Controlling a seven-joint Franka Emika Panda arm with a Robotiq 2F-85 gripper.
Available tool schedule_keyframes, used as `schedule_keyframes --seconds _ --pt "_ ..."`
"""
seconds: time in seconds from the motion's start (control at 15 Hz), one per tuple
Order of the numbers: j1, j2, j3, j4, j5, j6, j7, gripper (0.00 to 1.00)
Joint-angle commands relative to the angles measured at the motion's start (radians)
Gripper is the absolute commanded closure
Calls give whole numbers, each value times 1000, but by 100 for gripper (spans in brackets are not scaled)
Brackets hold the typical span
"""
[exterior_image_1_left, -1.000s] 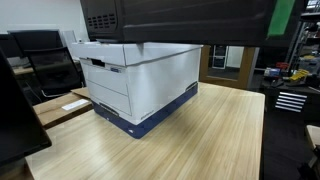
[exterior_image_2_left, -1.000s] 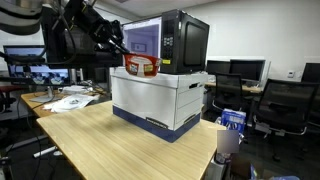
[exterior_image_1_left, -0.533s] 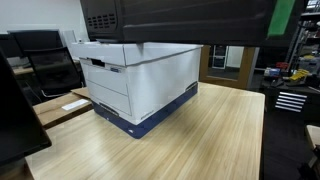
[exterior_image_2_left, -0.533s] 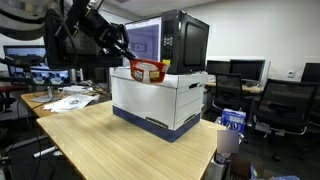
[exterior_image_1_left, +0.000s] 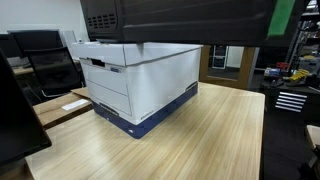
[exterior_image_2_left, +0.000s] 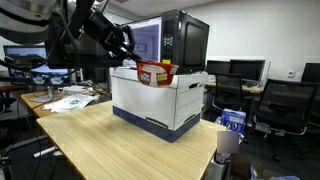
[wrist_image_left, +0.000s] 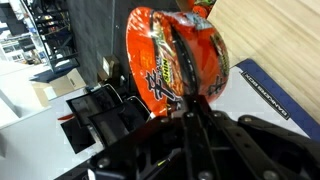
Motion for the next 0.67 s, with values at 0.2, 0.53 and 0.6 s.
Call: schedule_keyframes --seconds 0.2,0.53,0.6 --pt "-95 59 64 43 -93 66 123 96" --pt "-146 74 105 59 -145 84 192 96" --pt "-150 79 110 61 -153 81 200 96"
